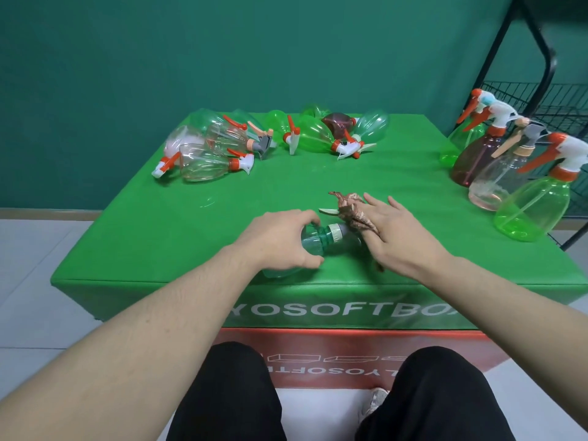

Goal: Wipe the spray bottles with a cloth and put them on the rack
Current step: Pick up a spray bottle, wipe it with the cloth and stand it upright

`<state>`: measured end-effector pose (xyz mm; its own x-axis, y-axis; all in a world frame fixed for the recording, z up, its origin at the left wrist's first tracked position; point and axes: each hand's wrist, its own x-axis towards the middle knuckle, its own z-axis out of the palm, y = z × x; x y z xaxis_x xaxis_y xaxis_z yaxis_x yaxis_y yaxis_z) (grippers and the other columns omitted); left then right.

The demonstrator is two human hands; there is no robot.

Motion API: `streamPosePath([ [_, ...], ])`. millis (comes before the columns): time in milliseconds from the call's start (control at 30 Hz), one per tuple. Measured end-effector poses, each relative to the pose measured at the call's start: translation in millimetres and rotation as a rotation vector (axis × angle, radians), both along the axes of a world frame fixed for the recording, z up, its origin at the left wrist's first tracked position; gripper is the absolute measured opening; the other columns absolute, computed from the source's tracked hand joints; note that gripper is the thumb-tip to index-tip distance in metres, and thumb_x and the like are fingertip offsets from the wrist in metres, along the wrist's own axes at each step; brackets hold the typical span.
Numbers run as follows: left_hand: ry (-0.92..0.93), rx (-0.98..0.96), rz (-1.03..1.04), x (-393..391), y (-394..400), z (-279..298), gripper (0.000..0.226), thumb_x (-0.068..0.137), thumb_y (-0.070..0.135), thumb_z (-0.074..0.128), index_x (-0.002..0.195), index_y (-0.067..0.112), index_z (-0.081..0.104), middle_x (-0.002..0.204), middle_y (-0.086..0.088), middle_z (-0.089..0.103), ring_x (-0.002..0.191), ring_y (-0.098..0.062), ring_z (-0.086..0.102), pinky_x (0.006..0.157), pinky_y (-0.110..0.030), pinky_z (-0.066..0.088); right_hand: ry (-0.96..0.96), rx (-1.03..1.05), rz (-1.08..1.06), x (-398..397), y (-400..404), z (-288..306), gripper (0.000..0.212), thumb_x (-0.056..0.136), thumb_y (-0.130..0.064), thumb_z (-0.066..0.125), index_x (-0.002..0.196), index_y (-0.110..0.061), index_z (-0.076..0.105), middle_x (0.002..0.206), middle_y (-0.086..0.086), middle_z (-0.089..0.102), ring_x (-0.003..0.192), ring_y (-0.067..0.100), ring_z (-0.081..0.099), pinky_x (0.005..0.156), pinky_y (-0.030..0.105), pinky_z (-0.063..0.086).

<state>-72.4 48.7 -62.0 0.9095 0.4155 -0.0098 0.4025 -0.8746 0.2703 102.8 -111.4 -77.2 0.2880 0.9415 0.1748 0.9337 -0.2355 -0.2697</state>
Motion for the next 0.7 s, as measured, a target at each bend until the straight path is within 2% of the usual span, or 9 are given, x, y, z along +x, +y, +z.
streamPosePath([
  [100, 0.019, -0.044, 0.023, 2.9, -0.9, 0.6, 0.071, 0.081, 0.056, 0.078, 0.14, 0.032, 0.048, 0.087, 0.01, 0.061, 0.078, -0.006, 0.059, 0.067, -0.029, 0.048, -0.071, -0.022, 0.063, -8.4, -14.7, -2.0, 0.062, 0.094, -0.029, 0.032, 0.156, -0.024, 0.037, 0.16, -0.006, 0.035, 0.153, 0.011, 0.023, 0.127, 0.043, 0.01],
  [233, 0.017, -0.05, 0.042, 5.1, 1.2, 0.8, 0.071, 0.08, 0.057, 0.079, 0.138, 0.03, 0.048, 0.074, 0.009, 0.055, 0.069, -0.004, 0.053, 0.056, -0.028, 0.037, -0.149, -0.06, 0.155, -14.1, -23.4, -9.6, 0.068, 0.09, -0.036, 0.027, 0.155, -0.021, 0.041, 0.161, -0.005, 0.032, 0.153, 0.012, 0.022, 0.126, 0.039, 0.008],
  [333, 0.0, -0.04, 0.037, 4.5, 0.5, -0.9, 0.072, 0.079, 0.058, 0.079, 0.138, 0.029, 0.048, 0.074, 0.011, 0.055, 0.07, -0.003, 0.054, 0.058, -0.028, 0.039, -0.211, -0.069, 0.18, -8.5, -25.4, -10.6, 0.065, 0.092, -0.037, 0.028, 0.154, -0.022, 0.041, 0.162, -0.009, 0.03, 0.153, 0.01, 0.019, 0.126, 0.042, 0.008],
  [400, 0.002, -0.016, 0.027, 3.4, -0.6, -1.6, 0.073, 0.079, 0.059, 0.079, 0.138, 0.028, 0.047, 0.078, 0.013, 0.055, 0.073, -0.004, 0.055, 0.059, -0.028, 0.041, -0.157, -0.074, 0.151, -2.7, -22.3, -7.4, 0.065, 0.094, -0.037, 0.025, 0.156, -0.026, 0.037, 0.161, -0.013, 0.027, 0.153, 0.006, 0.017, 0.127, 0.044, 0.008],
  [467, 0.011, 0.009, 0.01, 2.8, -2.2, -1.4, 0.073, 0.08, 0.06, 0.078, 0.138, 0.029, 0.046, 0.087, 0.013, 0.059, 0.078, -0.008, 0.059, 0.062, -0.029, 0.042, -0.09, -0.095, 0.112, 5.0, -15.1, -2.2, 0.063, 0.096, -0.034, 0.025, 0.158, -0.028, 0.031, 0.162, -0.014, 0.025, 0.153, 0.002, 0.015, 0.128, 0.045, 0.009],
  [567, 0.013, 0.031, -0.004, 2.1, -4.5, -1.8, 0.074, 0.08, 0.061, 0.077, 0.139, 0.028, 0.045, 0.108, 0.006, 0.066, 0.09, -0.016, 0.061, 0.072, -0.03, 0.046, -0.099, -0.152, 0.111, 16.0, -0.8, 2.1, 0.061, 0.099, -0.036, 0.024, 0.16, -0.032, 0.027, 0.163, -0.014, 0.025, 0.153, 0.002, 0.013, 0.127, 0.045, 0.004],
  [633, 0.02, 0.049, -0.007, 2.1, -6.0, -0.5, 0.074, 0.08, 0.061, 0.077, 0.138, 0.027, 0.045, 0.107, 0.006, 0.066, 0.09, -0.017, 0.061, 0.073, -0.031, 0.047, -0.106, -0.2, 0.129, 19.4, 8.6, 3.6, 0.06, 0.101, -0.039, 0.022, 0.16, -0.034, 0.024, 0.164, -0.014, 0.026, 0.154, 0.005, 0.013, 0.125, 0.043, 0.002],
  [700, 0.028, 0.051, 0.0, 2.4, -7.3, 0.5, 0.073, 0.08, 0.061, 0.077, 0.135, 0.026, 0.045, 0.097, 0.008, 0.063, 0.086, -0.017, 0.062, 0.072, -0.033, 0.05, -0.102, -0.236, 0.13, 21.2, 17.9, 4.6, 0.055, 0.105, -0.038, 0.024, 0.161, -0.035, 0.021, 0.165, -0.012, 0.025, 0.155, 0.007, 0.012, 0.125, 0.043, 0.0],
])
